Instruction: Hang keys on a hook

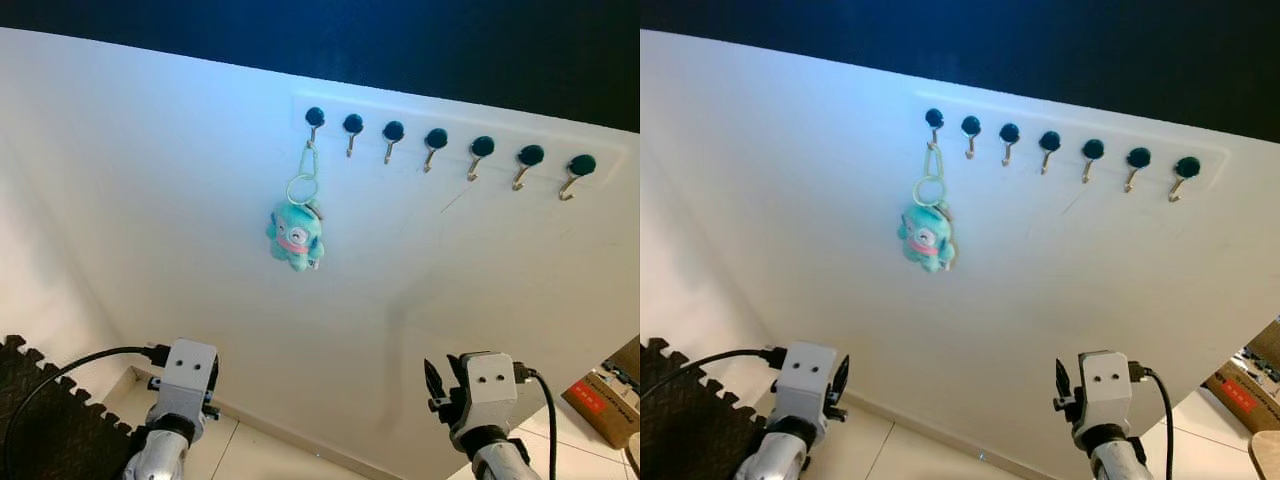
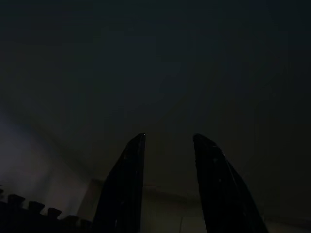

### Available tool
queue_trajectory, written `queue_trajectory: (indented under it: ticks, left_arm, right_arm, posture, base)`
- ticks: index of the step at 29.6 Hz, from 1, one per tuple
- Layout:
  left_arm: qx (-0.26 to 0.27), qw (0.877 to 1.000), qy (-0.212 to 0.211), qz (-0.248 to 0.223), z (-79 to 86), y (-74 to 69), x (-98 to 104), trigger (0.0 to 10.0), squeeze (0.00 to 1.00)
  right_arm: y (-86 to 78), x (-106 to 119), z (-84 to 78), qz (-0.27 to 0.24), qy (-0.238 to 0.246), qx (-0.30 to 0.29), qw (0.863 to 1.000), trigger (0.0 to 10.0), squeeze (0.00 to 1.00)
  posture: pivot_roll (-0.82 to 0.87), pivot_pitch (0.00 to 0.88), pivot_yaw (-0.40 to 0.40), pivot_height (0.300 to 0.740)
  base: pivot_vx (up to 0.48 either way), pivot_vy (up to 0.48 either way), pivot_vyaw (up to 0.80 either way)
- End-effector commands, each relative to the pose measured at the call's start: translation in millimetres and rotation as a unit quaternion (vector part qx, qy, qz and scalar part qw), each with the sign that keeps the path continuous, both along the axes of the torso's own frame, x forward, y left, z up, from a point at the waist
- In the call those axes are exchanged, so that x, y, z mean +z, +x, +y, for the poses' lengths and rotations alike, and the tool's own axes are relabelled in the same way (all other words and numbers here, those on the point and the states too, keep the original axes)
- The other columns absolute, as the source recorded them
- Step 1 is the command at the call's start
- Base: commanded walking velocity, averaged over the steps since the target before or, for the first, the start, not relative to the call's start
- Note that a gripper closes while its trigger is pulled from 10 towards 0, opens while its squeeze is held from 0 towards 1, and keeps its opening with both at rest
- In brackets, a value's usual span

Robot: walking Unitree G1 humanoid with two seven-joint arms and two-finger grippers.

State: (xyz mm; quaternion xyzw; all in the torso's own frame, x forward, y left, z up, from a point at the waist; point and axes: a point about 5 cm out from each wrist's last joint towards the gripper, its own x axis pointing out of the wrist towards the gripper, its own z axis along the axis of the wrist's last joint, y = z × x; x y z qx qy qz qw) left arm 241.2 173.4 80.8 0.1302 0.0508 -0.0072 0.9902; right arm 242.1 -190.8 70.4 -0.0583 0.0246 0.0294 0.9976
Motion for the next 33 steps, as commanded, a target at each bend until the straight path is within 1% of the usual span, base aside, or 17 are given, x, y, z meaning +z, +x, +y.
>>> queue_trajectory:
  ticks: [1, 24, 33]
  left_arm:
    - [0.006, 1.0, -0.01, 0.013, -0.3, -1.8, -6.9, 10.0, 0.0]
    - [0.002, 1.0, -0.008, 0.01, 0.1, -1.5, -6.7, 10.0, 0.0]
    - [0.001, 1.0, -0.008, 0.01, -0.1, -1.8, -6.3, 10.0, 0.0]
  right_arm:
    - [-1.9, -5.6, -1.4, 0.007, 0.01, -0.005, 1.0, 10.0, 0.0]
    - [-0.6, -8.7, 0.7, 0.008, 0.01, 0.0, 1.0, 10.0, 0.0]
    - [-0.8, -9.6, 1.5, 0.009, 0.011, 0.001, 1.0, 10.0, 0.0]
  posture:
    - [0.07, 0.127, -0.036, 0.74]
    - [0.07, 0.122, -0.036, 0.74]
    - [0.07, 0.123, -0.036, 0.74]
  base:
    - [0.0, 0.0, 0.0]
    - [0.0, 0.0, 0.0]
    - [-0.357, 0.0, 0.0]
